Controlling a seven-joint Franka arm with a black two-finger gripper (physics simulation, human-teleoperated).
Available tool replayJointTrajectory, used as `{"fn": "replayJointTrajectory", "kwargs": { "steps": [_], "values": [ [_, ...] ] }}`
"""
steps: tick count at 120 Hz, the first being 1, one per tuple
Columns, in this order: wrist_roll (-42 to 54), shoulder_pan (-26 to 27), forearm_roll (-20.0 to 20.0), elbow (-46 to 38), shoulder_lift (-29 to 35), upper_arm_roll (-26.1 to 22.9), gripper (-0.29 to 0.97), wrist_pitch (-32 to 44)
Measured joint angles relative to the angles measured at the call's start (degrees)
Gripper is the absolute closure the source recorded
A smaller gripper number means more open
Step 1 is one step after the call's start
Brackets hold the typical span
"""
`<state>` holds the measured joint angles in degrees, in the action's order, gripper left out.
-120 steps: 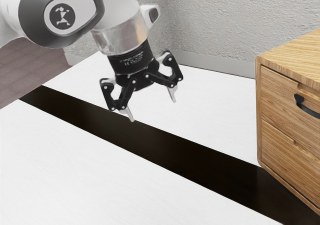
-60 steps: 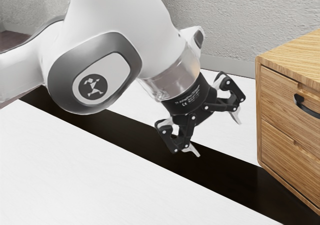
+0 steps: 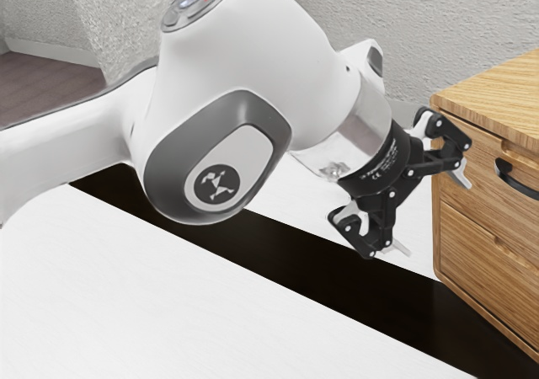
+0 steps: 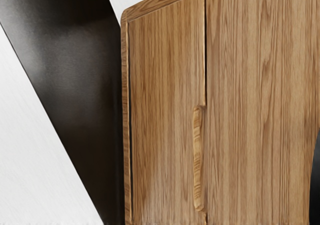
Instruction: Pull the drawer handle with one arm to open the drawer
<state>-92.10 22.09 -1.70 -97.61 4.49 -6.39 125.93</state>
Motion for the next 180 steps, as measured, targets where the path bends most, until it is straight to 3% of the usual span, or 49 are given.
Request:
{"fn": "replayJointTrajectory", "kwargs": {
  "steps": [180],
  "values": [
    [-1.21,-0.49,1.44,8.83,-11.48,-1.08,0.0,6.68]
  ]
}}
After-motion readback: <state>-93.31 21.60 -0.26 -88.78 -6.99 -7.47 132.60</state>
